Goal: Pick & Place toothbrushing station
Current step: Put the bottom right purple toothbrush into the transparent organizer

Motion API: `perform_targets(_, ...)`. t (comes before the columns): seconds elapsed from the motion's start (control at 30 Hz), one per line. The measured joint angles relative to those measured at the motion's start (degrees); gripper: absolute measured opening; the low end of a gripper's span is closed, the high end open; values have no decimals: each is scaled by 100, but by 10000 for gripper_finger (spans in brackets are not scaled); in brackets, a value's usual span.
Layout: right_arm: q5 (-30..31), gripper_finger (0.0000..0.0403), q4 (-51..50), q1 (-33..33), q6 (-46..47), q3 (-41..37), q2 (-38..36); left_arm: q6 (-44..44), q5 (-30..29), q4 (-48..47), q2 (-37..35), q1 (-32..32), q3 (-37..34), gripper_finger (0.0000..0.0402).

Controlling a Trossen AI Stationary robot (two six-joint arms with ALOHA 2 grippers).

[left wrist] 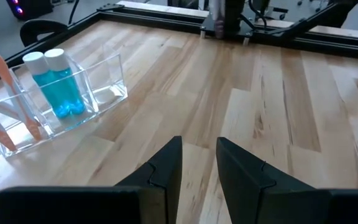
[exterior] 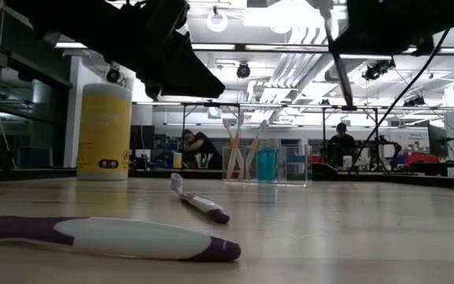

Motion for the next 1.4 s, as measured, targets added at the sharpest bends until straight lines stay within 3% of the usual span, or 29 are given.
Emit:
perform_targets(0.23, -2, 3, 670, 613, -241, -1, 5, -6, 2, 28, 0, -8, 0, 95)
perform_targets(0.4, -48, 3, 2181, 892, -1799, 8, 11, -44, 95, 46, -2, -13, 0, 95)
perform_targets(0.5, -619, 3, 3459, 836, -3419, 76, 11, -55, 114, 89, -4, -13, 0, 95)
perform_targets(0.6, -1441, 3, 5277, 551, -5837, 77, 13, -58, 116, 102, -4, -13, 0, 95)
perform_targets(0.7, -1938, 3, 6576, 219, -7554, 86, 13, -72, 134, 118, -4, -19, 0, 95)
perform_targets(1.07, -2731, 3, 7241, -1037, -8978, 86, 11, 101, 298, 153, -4, -260, 0, 95)
perform_targets(1.3, -3960, 3, 8656, -2113, -10435, 83, 9, 98, 278, 153, -4, -403, 0, 95)
perform_targets(1.4, -4154, 3, 9117, -2425, -10838, 83, 2, 97, 264, 153, -4, -457, 0, 95)
